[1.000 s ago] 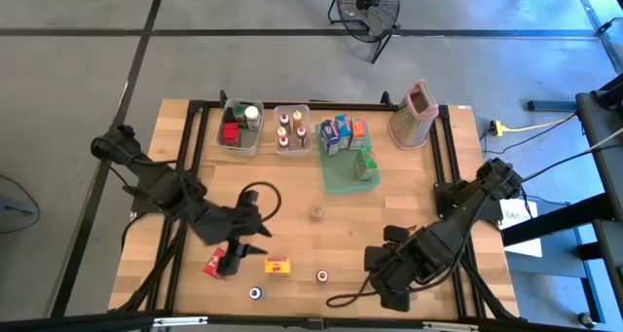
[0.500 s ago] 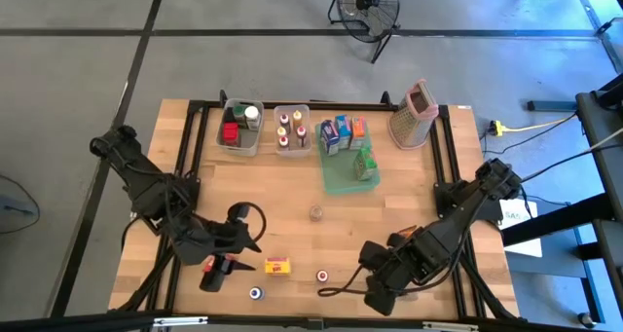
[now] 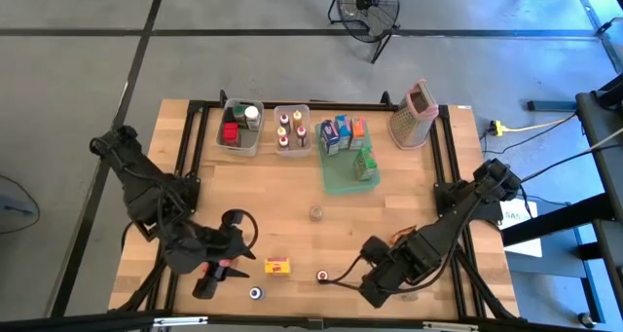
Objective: Pick & Place Kitchen Items
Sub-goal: Put the green food coloring bottle into the transparent bin
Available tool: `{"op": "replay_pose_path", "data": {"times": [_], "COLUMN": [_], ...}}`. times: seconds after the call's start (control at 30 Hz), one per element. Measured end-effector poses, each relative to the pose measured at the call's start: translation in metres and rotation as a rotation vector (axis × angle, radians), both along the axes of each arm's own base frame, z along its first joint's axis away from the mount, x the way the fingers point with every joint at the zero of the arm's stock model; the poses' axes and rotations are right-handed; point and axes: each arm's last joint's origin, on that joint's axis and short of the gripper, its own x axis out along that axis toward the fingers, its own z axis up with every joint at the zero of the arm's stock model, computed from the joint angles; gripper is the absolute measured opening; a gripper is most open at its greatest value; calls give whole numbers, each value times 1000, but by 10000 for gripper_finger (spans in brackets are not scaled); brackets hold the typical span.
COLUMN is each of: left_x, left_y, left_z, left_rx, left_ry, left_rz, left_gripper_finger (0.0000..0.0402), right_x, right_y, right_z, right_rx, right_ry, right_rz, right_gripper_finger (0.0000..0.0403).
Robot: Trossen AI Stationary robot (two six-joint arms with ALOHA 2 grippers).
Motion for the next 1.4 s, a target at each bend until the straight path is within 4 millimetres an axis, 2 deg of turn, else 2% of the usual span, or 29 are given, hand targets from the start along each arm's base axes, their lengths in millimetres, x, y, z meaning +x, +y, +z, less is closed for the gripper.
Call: {"op": "replay_pose_path", "data": {"times": [0.27, 0.97, 1.17, 1.4], "left_x": [-1, -1, -3, -5], "left_y": [0, -1, -3, -5], "left_z": [0, 0, 0, 0], "left_rx": [12, 7, 10, 14], "left_ry": [-13, -11, -17, -22], "left_rz": [16, 22, 25, 22], "left_gripper_finger": [182, 182, 182, 182], "right_x": [4, 17, 16, 10], "right_y": [5, 16, 17, 29], "right_z": [-6, -48, -49, -48], "right_rx": [44, -40, -29, 1], "right_ry": [18, 142, 161, 153], "right_rz": [-10, -9, -32, -67], "right_gripper_finger": [249, 249, 249, 249]}}
